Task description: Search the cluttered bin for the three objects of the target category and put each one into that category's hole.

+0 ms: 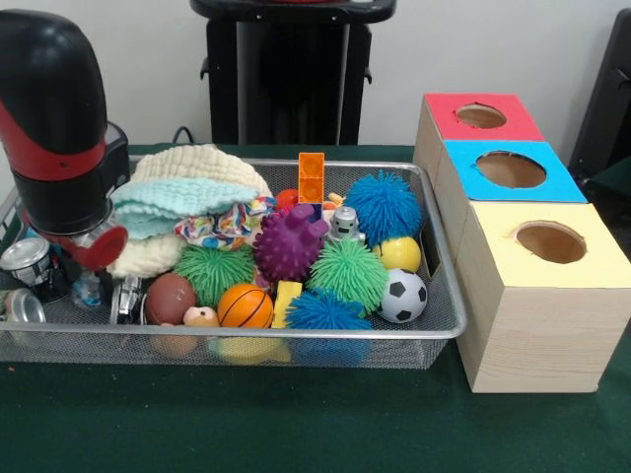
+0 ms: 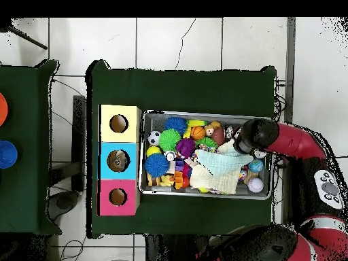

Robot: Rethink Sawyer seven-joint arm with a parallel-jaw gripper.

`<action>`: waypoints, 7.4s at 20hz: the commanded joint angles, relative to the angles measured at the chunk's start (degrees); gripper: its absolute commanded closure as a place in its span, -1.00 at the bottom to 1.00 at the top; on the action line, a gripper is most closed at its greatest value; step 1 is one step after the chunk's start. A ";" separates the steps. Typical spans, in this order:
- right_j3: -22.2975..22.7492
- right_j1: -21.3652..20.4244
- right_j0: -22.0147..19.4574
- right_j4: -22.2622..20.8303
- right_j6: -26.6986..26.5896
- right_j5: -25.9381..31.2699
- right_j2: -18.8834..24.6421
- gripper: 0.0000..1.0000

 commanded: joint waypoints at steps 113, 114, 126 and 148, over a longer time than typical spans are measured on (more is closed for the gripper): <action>7.86 2.65 11.35 -2.71 8.87 -31.70 -10.64 -1.00; 7.84 2.77 11.55 -2.50 8.95 -31.78 -10.98 -1.00; 9.87 -1.55 11.08 -0.25 4.93 -27.90 -10.72 -1.00; 12.12 -0.86 9.54 2.02 2.72 -24.92 -9.11 -1.00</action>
